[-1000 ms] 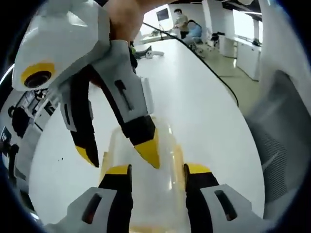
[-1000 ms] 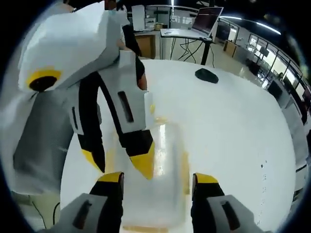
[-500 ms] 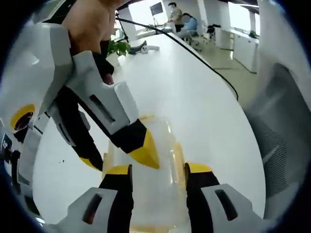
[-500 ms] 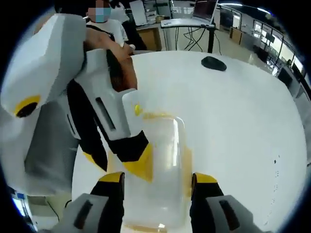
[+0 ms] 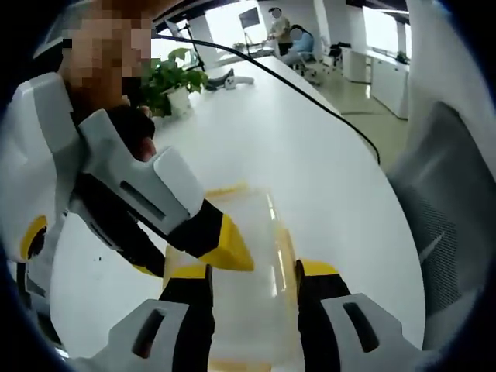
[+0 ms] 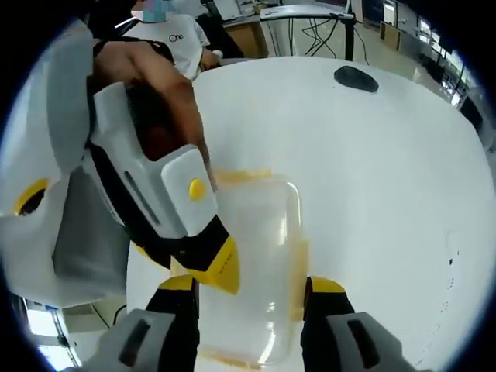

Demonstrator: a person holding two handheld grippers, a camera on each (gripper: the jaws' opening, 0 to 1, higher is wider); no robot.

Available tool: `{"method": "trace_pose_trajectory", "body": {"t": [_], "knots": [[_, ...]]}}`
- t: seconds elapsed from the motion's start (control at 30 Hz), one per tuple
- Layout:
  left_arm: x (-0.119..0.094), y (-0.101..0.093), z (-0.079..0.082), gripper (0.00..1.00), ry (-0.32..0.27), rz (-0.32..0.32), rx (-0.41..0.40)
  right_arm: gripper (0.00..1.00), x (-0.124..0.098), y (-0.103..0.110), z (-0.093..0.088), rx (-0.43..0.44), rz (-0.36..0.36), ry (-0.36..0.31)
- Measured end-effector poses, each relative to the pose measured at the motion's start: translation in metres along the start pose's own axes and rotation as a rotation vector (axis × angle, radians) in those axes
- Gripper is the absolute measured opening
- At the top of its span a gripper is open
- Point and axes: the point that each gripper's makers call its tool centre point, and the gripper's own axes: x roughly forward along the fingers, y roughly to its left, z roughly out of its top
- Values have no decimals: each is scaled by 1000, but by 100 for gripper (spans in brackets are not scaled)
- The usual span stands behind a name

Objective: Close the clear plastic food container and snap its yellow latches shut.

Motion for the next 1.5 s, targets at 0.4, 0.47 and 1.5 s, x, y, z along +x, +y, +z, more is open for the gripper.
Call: {"method": "trace_pose_trajectory", "body": {"t": [0.4,0.47,1.5], "knots": [[6,-8,4,42,27,-10,11,50,7,8,-4,-32,60,58],[6,-8,3,42,20,-4,13,50,6,7,-4,-16,57,40],[8,-11,3,41,18,74,65,52,2,13,1,-7,-58,-11]]}}
